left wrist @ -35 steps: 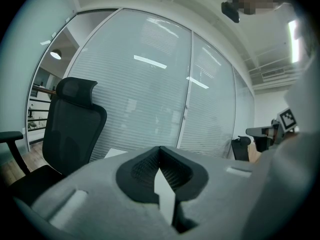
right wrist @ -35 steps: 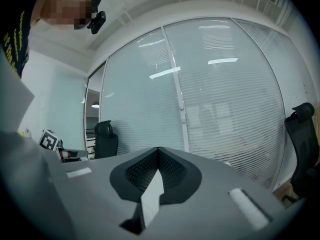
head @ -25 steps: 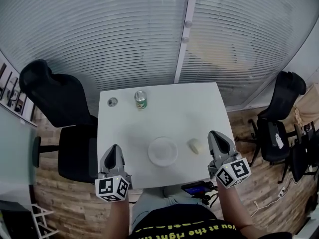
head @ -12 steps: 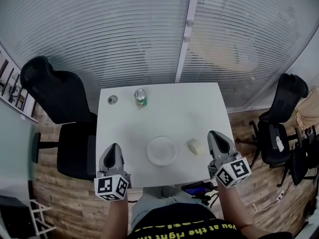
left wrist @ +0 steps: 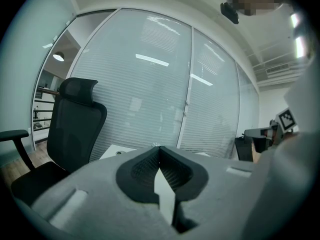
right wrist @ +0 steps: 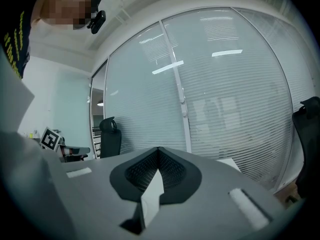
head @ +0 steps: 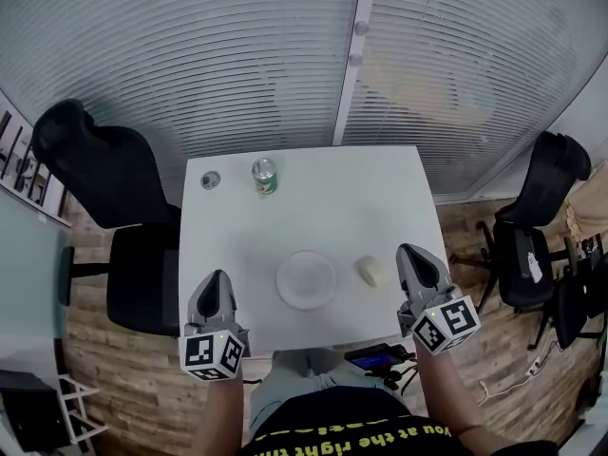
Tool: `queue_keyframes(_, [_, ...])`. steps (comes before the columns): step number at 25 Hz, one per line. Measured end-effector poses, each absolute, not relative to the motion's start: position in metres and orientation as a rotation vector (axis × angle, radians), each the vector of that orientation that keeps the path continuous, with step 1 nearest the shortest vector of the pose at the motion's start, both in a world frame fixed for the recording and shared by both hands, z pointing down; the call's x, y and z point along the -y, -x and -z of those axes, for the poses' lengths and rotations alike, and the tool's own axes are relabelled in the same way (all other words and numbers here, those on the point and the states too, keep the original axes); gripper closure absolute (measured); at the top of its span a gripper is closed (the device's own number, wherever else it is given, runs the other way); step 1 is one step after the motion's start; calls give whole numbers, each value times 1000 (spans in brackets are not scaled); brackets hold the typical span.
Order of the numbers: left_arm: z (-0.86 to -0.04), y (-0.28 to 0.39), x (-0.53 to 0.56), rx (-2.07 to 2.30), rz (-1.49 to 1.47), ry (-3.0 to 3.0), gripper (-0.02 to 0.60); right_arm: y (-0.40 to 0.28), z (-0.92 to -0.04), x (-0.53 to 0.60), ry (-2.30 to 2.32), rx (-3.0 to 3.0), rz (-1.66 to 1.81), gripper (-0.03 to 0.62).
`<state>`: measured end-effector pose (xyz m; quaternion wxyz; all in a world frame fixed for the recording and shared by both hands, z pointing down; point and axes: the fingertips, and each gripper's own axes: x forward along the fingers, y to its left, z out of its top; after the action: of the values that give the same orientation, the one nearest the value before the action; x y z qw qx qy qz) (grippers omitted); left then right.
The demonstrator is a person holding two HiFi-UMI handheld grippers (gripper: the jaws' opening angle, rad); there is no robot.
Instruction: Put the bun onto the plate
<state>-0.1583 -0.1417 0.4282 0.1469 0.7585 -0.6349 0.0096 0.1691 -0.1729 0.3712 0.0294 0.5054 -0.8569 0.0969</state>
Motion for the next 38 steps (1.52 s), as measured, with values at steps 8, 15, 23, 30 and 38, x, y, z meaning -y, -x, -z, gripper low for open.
queue_keyframes(8, [-440, 155, 134, 1839, -53, -2158, 581, -171, -388, 170, -1530, 2617, -327, 588])
queue_keyframes(15, [-456, 152, 131, 1815, -85, -2144, 581, -176, -412, 167, -1527, 2583, -383, 588])
queue_keyframes(23, [-474, 143, 127, 1785, -134, -2147, 581, -187, -461, 167, -1500, 2500, -447, 588])
queue_keyframes(30, [-487, 132, 126, 1756, -145, -2140, 581, -191, -491, 169, -1466, 2469, -505, 586])
queue_keyframes(38, [-494, 130, 128, 1745, -154, -2131, 581, -185, -523, 174, -1394, 2437, -561, 551])
